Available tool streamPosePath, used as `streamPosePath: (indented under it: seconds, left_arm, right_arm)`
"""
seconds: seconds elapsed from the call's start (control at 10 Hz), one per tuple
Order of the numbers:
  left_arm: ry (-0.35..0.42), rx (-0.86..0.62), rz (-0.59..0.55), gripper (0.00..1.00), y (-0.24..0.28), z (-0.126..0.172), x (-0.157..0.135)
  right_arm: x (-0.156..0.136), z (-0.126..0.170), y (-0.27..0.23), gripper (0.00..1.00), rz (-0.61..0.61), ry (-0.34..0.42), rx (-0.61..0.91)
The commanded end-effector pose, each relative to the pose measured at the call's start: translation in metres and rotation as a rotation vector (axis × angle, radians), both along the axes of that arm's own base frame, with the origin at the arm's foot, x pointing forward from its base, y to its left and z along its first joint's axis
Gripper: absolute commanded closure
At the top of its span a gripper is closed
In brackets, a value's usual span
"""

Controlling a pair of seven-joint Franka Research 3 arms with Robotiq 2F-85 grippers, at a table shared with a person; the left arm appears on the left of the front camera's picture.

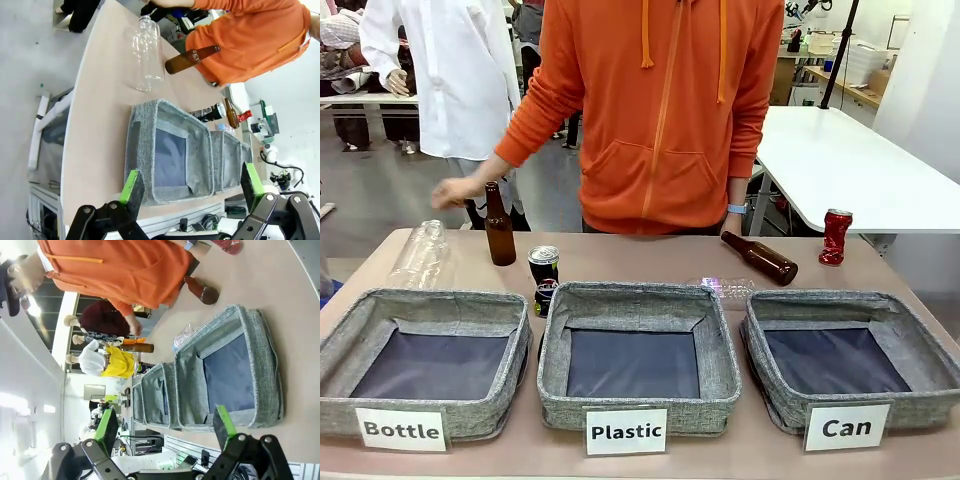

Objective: Sort the can waste into the basket.
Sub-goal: Pick up the can waste from the table and place it in the right Fabric basket.

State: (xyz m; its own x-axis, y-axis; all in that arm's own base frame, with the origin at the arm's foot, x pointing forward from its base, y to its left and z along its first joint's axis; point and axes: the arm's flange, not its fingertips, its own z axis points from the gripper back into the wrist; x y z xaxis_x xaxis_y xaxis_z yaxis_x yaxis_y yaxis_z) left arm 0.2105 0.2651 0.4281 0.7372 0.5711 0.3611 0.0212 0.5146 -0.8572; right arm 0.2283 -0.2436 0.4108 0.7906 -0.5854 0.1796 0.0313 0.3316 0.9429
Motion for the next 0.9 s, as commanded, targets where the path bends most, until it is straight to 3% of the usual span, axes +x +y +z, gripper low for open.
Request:
streamPosePath:
  seconds: [0.0, 0.2, 0.3, 0.5, 0.6, 0.8]
  left_arm:
    - [-0.027, 0.001, -0.003, 0.0, 0.002, 0.0, 0.002]
    - [-0.027, 0.001, -0.003, 0.0, 0.002, 0.0, 0.002]
    - [-0.027, 0.001, -0.003, 0.0, 0.002, 0.0, 0.002]
    - [-0.027, 0.001, -0.003, 0.0, 0.002, 0.0, 0.002]
    - [-0.027, 0.001, -0.003, 0.0, 0.002, 0.0, 0.002]
    - [-0.027, 0.001, -0.003, 0.0, 0.002, 0.0, 0.002]
  right_arm:
    - [-0.003, 0.0, -0.005, 0.0, -0.009, -0.036, -0.004]
    - [-0.002, 0.001, 0.0, 0.0, 0.0, 0.0, -0.003]
    - [0.019, 0.001, 0.009, 0.0, 0.017, 0.03, -0.173]
    - [0.068, 0.007, 0.034, 0.0, 0.132, -0.156, -0.526]
    - [0.091, 0.008, 0.048, 0.0, 0.099, -0.258, -0.72]
    - [0.137, 0.0, 0.088, 0.0, 0.16, -0.483, -0.987]
